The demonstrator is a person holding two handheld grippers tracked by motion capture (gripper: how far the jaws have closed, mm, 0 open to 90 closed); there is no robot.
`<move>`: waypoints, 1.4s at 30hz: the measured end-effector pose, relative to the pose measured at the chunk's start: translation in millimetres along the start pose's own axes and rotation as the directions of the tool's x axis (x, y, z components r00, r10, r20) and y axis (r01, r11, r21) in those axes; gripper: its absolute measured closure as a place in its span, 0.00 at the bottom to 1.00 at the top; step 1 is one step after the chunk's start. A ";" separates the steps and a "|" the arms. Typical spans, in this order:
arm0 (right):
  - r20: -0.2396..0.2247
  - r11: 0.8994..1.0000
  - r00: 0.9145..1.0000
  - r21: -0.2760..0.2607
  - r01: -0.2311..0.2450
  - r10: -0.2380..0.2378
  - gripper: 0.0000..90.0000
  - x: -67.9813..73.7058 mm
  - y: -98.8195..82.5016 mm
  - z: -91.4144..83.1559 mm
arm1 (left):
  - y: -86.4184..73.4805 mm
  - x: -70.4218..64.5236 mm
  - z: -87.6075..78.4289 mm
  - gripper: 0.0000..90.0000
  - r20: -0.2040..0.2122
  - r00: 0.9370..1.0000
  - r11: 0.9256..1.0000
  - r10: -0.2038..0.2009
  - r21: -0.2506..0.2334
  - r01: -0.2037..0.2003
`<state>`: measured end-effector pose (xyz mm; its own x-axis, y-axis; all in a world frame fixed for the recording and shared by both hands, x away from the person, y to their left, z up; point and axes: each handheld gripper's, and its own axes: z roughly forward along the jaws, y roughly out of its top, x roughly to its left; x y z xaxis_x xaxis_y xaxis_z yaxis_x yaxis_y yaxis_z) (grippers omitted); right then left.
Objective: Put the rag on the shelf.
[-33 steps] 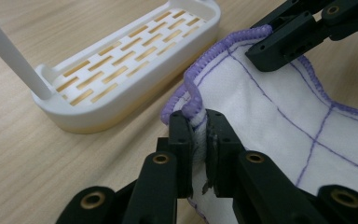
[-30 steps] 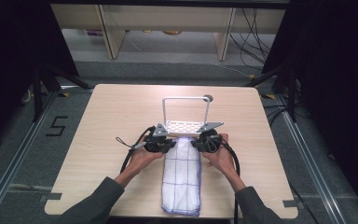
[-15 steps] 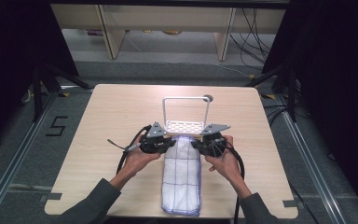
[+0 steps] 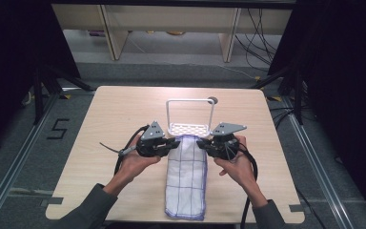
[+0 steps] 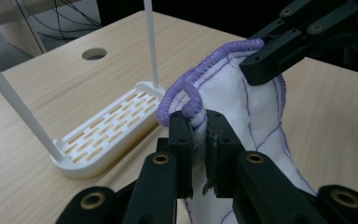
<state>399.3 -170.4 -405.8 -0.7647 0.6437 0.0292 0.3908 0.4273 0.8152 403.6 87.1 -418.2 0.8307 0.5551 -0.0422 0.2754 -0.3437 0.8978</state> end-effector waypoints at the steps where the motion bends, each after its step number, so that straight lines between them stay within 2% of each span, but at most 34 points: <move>1: 0.002 1.000 1.000 -0.007 -0.009 0.009 0.92 2.5 2.2 -4.1 | 2.6 -1.6 -3.9 0.90 0.008 1.000 1.000 0.002 -0.004 -0.002; 4: -0.004 0.999 1.000 -0.038 0.007 -0.007 0.93 7.3 8.8 -13.8 | 10.9 -4.5 -15.2 0.90 0.032 0.999 0.999 0.007 -0.037 -0.006; 6: 0.002 0.998 1.000 -0.052 0.028 -0.028 0.93 8.7 14.3 -20.5 | 17.5 -6.3 -22.5 0.91 0.034 0.999 0.999 0.019 -0.039 -0.018; 7: 0.002 0.998 1.000 -0.052 0.028 -0.028 0.93 8.7 14.3 -20.5 | 17.5 -6.3 -22.5 0.91 0.034 0.999 0.999 0.019 -0.039 -0.018; 8: -0.006 0.998 1.000 -0.065 0.023 -0.023 0.93 12.8 20.8 -25.8 | 25.4 -8.0 -28.4 0.91 0.026 0.999 0.999 0.031 -0.041 -0.030; 12: -0.001 0.994 0.998 -0.095 0.057 -0.058 0.93 13.5 33.7 -34.7 | 43.1 -7.4 -35.9 0.91 0.027 0.999 0.998 0.036 -0.057 -0.034; 14: 0.011 0.994 0.999 -0.095 0.046 -0.046 0.93 14.9 41.1 -40.2 | 51.7 -5.7 -39.2 0.91 0.015 0.999 0.998 0.037 -0.050 -0.036; 15: 0.027 0.990 0.996 -0.109 0.087 -0.085 0.93 12.0 46.1 -42.1 | 55.7 -4.5 -40.4 0.91 0.016 0.999 0.998 0.034 -0.053 -0.033; 16: 0.026 0.992 0.998 -0.106 0.065 -0.063 0.93 12.3 50.5 -44.8 | 59.8 -3.6 -41.6 0.91 0.015 0.999 0.998 0.032 -0.055 -0.032; 19: 0.035 0.991 0.998 -0.119 0.064 -0.060 0.93 9.7 60.4 -48.2 | 68.6 -1.6 -43.8 0.91 0.013 0.999 0.998 0.038 -0.055 -0.037; 20: 0.051 0.990 0.996 -0.116 0.081 -0.075 0.93 5.7 70.7 -50.9 | 77.9 1.5 -45.4 0.91 0.006 0.999 0.998 0.042 -0.053 -0.042; 21: 0.051 0.990 0.996 -0.116 0.081 -0.075 0.93 5.7 70.7 -50.9 | 77.9 1.5 -45.4 0.91 0.006 0.999 0.998 0.042 -0.053 -0.042; 23: 0.050 0.990 0.997 -0.121 0.068 -0.062 0.93 1.5 82.8 -53.0 | 88.4 7.2 -46.2 0.91 -0.003 0.999 0.998 0.039 -0.056 -0.039; 25: 0.072 0.987 0.994 -0.132 0.090 -0.081 0.93 -3.3 94.6 -54.0 | 100.3 14.9 -46.6 0.91 -0.013 0.999 0.997 0.038 -0.069 -0.039; 26: 0.066 0.987 0.995 -0.133 0.087 -0.078 0.93 -4.8 99.2 -54.4 | 104.6 17.7 -46.9 0.91 -0.019 0.999 0.997 0.035 -0.072 -0.036; 28: 0.086 0.984 0.993 -0.149 0.098 -0.086 0.93 -8.3 108.3 -55.6 | 113.5 23.4 -47.4 0.91 -0.040 0.999 0.996 0.038 -0.074 -0.040; 31: 0.100 0.983 0.992 -0.158 0.092 -0.077 0.93 -11.8 117.6 -58.0 | 122.3 29.8 -47.2 0.91 -0.049 0.998 0.995 0.038 -0.086 -0.042; 32: 0.106 0.982 0.992 -0.168 0.080 -0.063 0.94 -17.2 127.7 -59.4 | 127.6 34.1 -46.3 0.91 -0.055 0.998 0.995 0.037 -0.091 -0.042; 33: 0.112 0.982 0.991 -0.168 0.090 -0.071 0.93 -19.8 131.1 -59.8 | 134.7 40.7 -44.5 0.91 -0.067 0.997 0.995 0.035 -0.095 -0.041; 36: 0.118 0.984 0.992 -0.168 0.063 -0.044 0.93 -26.3 141.5 -58.4 | 145.5 52.1 -40.6 0.91 -0.079 0.997 0.994 0.026 -0.101 -0.034; 37: 0.118 0.984 0.992 -0.168 0.063 -0.044 0.93 -26.3 141.5 -58.4 | 145.5 52.1 -40.6 0.91 -0.079 0.997 0.994 0.026 -0.101 -0.034; 38: 0.126 0.983 0.991 -0.173 0.063 -0.042 0.94 -32.2 147.2 -56.5 | 151.1 59.1 -37.5 0.91 -0.083 0.996 0.995 0.014 -0.102 -0.023; 42: 0.140 0.983 0.990 -0.175 0.049 -0.024 0.93 -40.6 154.9 -52.7 | 159.6 68.4 -31.6 0.91 -0.097 0.995 0.995 0.013 -0.097 -0.022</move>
<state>463.9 -163.7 -250.2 -0.6946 0.7158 -0.0719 0.2573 0.3406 0.9043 489.0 94.1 -264.0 0.7834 0.6214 0.0116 0.2087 -0.2806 0.9369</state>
